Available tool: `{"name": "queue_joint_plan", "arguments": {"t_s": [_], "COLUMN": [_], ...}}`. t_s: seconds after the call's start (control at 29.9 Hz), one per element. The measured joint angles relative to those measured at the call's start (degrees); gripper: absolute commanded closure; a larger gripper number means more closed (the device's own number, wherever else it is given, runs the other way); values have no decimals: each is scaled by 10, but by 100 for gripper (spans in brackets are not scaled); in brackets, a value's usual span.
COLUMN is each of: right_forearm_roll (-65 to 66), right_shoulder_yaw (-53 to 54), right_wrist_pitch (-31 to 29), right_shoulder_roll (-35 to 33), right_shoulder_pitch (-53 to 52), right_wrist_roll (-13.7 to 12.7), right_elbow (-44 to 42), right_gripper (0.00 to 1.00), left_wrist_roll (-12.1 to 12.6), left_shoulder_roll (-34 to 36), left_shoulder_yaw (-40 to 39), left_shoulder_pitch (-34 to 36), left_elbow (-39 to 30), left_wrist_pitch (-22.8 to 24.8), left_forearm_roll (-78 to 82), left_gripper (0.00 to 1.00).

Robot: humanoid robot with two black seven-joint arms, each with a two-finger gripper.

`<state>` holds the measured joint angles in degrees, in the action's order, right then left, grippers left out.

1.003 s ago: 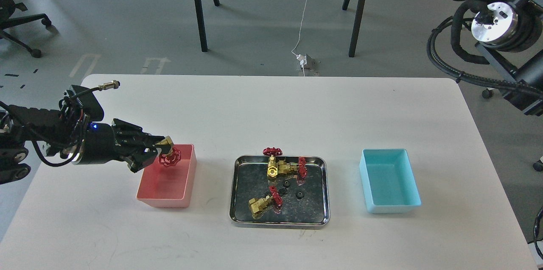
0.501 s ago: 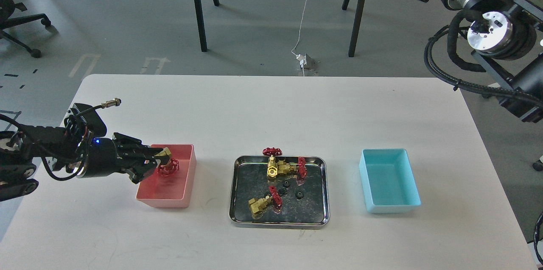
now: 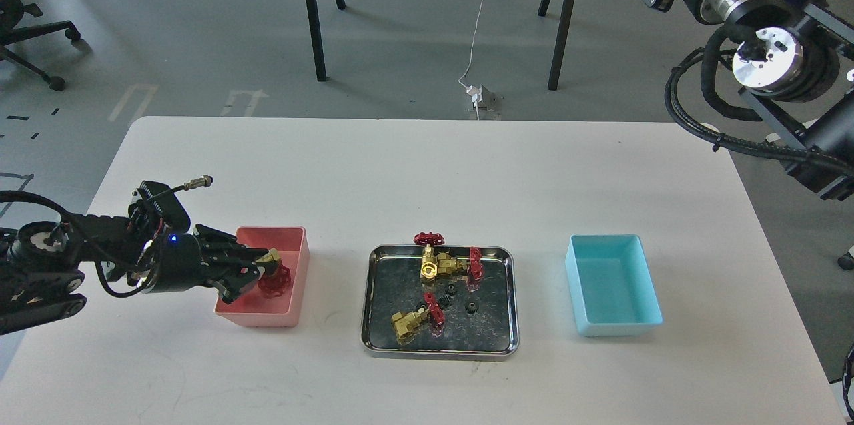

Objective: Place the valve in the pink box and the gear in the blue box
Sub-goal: 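Carry the valve over the pink box and lower it with the left gripper, then open the left gripper and lift it away from the pink box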

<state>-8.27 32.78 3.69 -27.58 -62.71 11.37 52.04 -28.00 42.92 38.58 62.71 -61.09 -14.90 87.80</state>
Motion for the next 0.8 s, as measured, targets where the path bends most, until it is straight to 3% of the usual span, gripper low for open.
{"name": "queue_joint_plan", "arguments": {"t_s": [0.23, 0.4, 0.53, 0.63, 0.8], "right_forearm_roll": [0, 8, 56, 151, 317], "right_shoulder_yaw": [0, -10, -76, -153, -357], "right_wrist_pitch": [-1, -5, -6, -6, -7], "right_shoulder_roll": [-2, -5, -27, -60, -93], "right_shoulder_pitch": [7, 8, -6, -34, -127], "right_wrist_roll": [0, 1, 4, 7, 8], "right_elbow": [8, 10, 31, 75, 149], "right_gripper": [0, 0, 0, 0, 0], "left_wrist_roll": [0, 0, 0, 0, 0], "left_shoulder_roll": [5, 29, 70, 105, 136], "left_shoulder_yaw": [-3, -33, -110, -187, -328], "left_shoulder_pitch": [2, 6, 7, 9, 5], "left_elbow": [-5, -26, -77, -125, -182], "left_wrist_pitch": [-26, -33, -25, 5, 94], "left_forearm_roll": [-1, -3, -9, -30, -157], "left_gripper": [28, 21, 19, 17, 14]}}
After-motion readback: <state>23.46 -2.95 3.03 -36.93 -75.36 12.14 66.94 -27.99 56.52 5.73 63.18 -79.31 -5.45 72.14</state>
